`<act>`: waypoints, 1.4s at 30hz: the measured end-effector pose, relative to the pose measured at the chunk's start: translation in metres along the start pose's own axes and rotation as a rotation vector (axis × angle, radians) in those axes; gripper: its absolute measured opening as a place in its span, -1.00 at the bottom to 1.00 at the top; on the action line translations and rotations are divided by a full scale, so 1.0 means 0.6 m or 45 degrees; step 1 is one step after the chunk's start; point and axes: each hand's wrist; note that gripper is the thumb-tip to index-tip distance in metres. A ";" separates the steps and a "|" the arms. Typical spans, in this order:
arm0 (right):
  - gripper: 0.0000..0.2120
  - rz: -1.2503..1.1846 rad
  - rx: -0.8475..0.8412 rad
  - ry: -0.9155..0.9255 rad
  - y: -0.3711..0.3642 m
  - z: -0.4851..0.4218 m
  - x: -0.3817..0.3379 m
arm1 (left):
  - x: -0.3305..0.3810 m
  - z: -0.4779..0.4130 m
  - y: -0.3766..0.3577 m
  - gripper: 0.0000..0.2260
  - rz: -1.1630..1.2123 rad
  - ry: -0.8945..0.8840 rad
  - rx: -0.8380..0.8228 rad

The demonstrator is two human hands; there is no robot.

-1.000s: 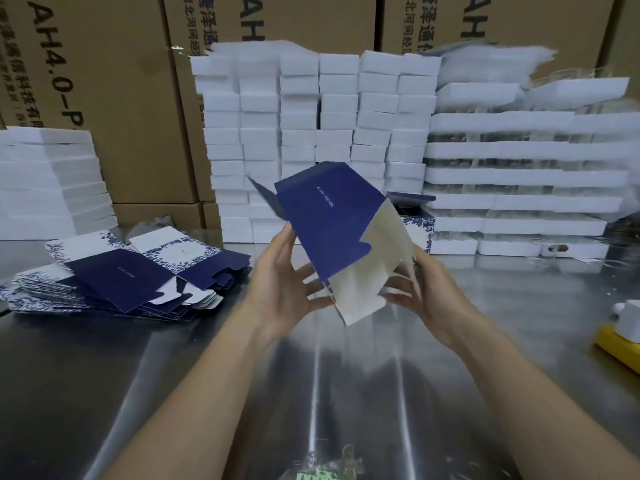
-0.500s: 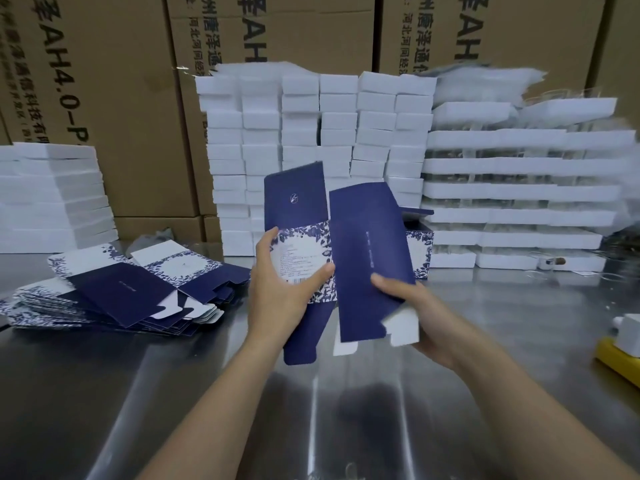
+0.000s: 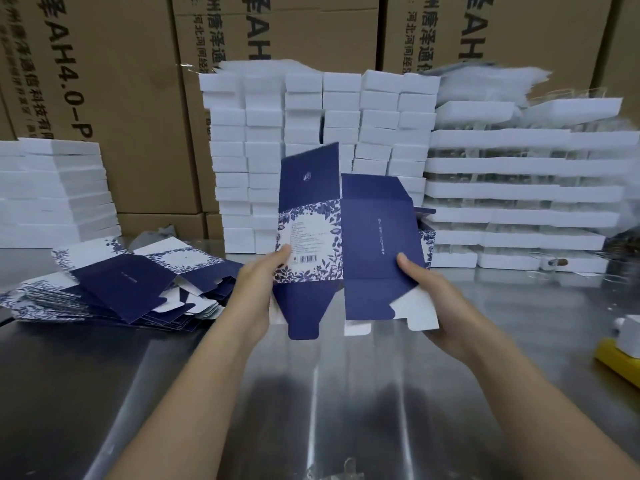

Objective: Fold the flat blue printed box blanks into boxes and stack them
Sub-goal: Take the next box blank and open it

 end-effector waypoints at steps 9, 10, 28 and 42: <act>-0.59 -0.194 -0.087 -0.101 0.036 -0.022 0.010 | -0.007 0.000 0.006 -0.73 0.079 0.376 -0.220; -0.59 -0.112 -0.030 -0.087 0.036 -0.023 0.009 | -0.007 -0.002 0.007 -0.73 0.043 0.320 -0.179; -0.58 0.108 0.257 0.023 0.041 -0.037 0.011 | -0.010 -0.019 0.018 -0.67 -0.245 0.163 -0.096; -0.68 0.243 0.194 0.049 0.030 -0.033 0.024 | -0.016 0.004 0.014 -0.60 -0.155 0.175 -0.276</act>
Point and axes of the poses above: each hand's wrist, its own z-axis away from the middle knuckle, its own y-axis out of the back of the hand, x = y × z, and after that the axes turned 11 degrees about x, right-handed
